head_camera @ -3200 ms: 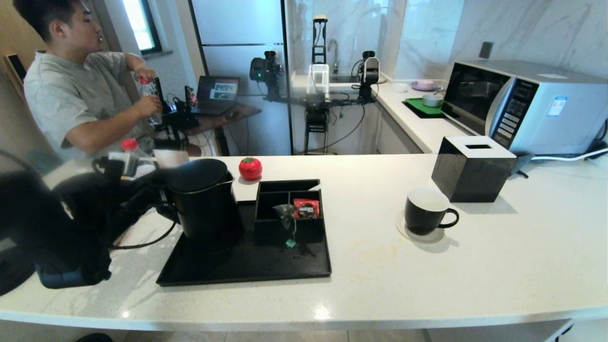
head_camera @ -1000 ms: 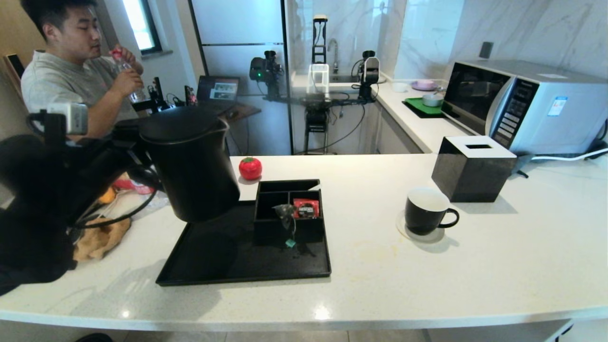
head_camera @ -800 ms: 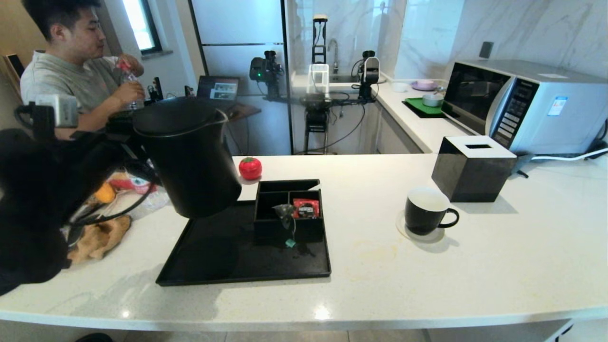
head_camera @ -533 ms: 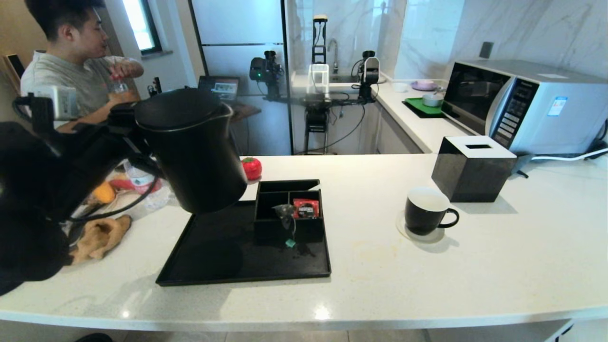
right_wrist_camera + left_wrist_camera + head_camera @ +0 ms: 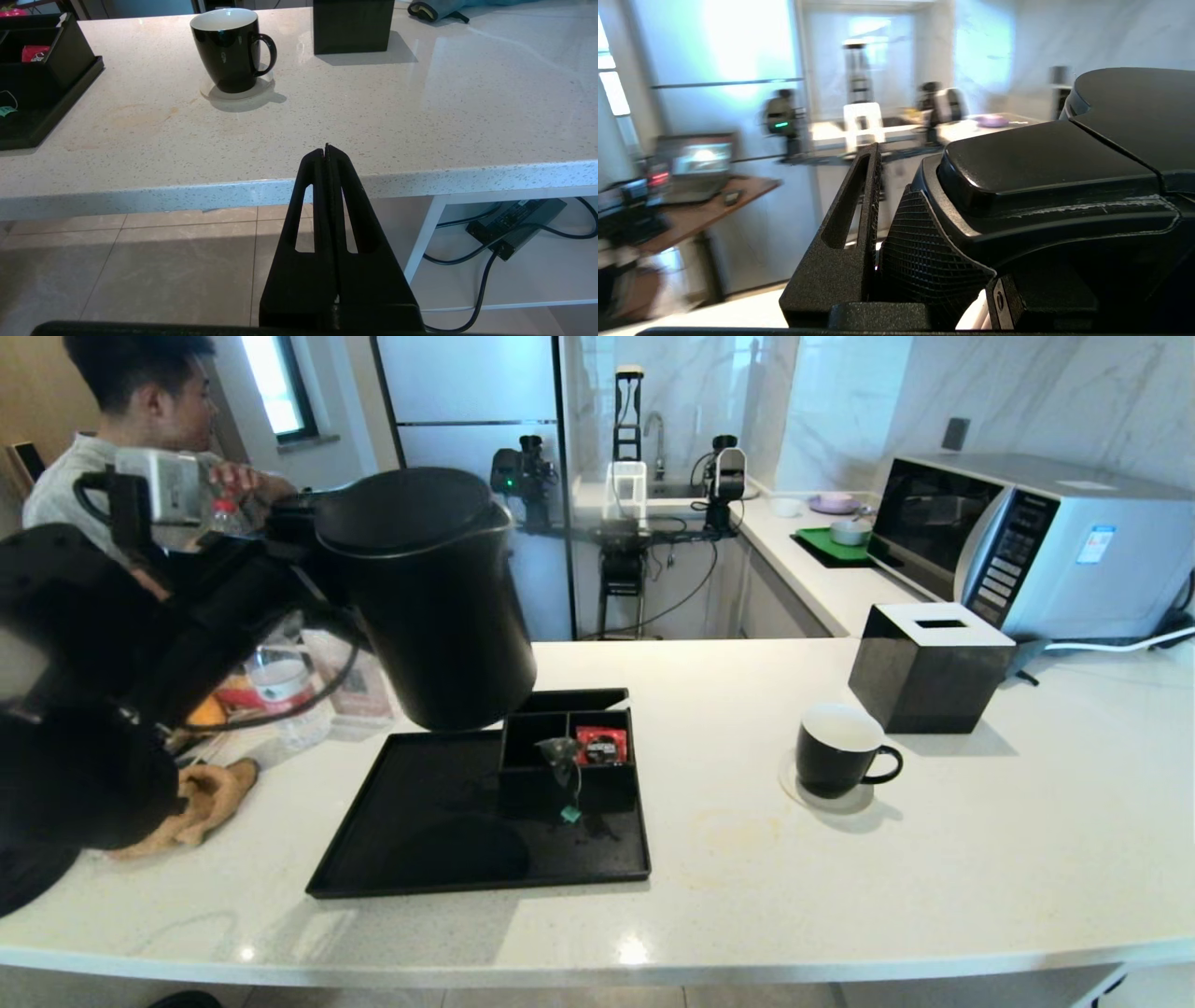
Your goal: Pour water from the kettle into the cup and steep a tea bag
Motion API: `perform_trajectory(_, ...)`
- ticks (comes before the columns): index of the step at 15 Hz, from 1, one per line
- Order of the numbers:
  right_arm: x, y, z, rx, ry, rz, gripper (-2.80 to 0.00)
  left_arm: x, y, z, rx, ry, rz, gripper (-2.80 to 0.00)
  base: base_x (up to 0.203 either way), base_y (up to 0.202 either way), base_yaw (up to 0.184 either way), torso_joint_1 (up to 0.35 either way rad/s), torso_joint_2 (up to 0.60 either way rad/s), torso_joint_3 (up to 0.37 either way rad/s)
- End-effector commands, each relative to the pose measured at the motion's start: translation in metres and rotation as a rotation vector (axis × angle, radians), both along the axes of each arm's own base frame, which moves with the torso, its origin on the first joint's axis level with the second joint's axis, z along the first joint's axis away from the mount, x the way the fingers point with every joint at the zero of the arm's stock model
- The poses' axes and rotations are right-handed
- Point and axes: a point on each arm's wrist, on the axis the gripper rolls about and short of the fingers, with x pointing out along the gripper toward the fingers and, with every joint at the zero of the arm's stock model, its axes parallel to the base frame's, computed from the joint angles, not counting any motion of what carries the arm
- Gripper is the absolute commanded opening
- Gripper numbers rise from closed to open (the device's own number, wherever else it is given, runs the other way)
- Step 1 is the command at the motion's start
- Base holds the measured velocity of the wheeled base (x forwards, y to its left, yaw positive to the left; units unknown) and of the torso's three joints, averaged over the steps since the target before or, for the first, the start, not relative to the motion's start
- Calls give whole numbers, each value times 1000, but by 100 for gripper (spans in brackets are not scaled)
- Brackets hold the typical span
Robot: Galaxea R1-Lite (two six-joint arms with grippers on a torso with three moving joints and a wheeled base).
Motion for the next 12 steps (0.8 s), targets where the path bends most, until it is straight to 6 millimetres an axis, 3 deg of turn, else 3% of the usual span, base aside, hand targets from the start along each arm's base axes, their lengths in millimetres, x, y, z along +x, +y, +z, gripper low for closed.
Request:
perform_trajectory(1,0,0,0,0,1,0,-280,1,-10,6,0,-16,-34,-280,0,0,0,0,0,0)
perform_trajectory(6,0,0,0,0,1,0,-280,7,-56,9,53,30,-147,-280,0,0,0,0,0,0)
perform_trajectory(12,0,0,0,0,1,0,-280,38,-111,13,116,27,-232,-280,0,0,0,0,0,0)
